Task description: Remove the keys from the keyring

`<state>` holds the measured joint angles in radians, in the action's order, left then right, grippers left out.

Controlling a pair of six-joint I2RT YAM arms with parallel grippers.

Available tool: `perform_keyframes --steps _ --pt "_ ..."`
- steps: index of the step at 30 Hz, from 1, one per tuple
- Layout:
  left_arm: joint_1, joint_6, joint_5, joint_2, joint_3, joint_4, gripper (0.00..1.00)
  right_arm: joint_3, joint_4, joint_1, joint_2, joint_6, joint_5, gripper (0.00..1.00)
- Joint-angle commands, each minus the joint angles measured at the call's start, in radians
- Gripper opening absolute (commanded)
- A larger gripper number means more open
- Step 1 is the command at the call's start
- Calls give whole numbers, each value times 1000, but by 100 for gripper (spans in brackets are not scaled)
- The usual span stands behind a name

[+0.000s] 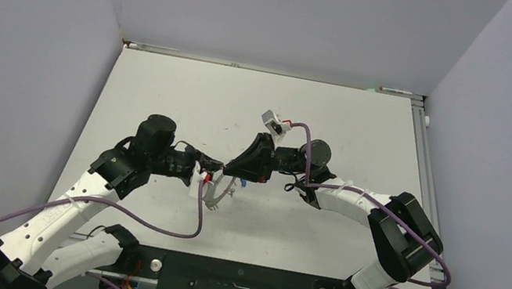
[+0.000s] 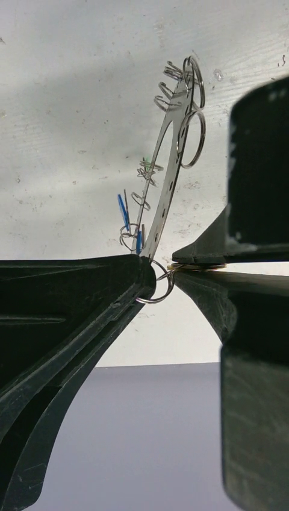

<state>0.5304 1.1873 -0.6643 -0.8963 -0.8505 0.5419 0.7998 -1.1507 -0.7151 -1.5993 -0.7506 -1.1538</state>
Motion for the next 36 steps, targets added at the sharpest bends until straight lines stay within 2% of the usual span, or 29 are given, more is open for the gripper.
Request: perform_keyframes --steps 1,22,25,27,30,31,34,36 --pt "-36 -26 52 -10 -9 -13 0 -2 -174 -25 23 -26 -98 5" --pt "-55 110 -10 19 -54 98 0 30 175 -53 10 248 -136 5" --pt "-55 113 -19 23 -62 106 0 63 342 -58 8 372 -130 5" --pt "-54 115 -27 20 -75 126 0 106 576 -72 8 517 -114 5" --pt "-45 117 -39 17 -94 161 0 219 988 -105 -5 849 -64 5" --pt "-36 111 -39 19 -96 165 0 241 1041 -112 -9 912 -48 5" --pt "-11 63 -17 28 -89 158 0 252 993 -101 -12 852 -39 6" --pt "-3 25 -3 35 -83 155 0 258 964 -84 -12 819 -23 15"
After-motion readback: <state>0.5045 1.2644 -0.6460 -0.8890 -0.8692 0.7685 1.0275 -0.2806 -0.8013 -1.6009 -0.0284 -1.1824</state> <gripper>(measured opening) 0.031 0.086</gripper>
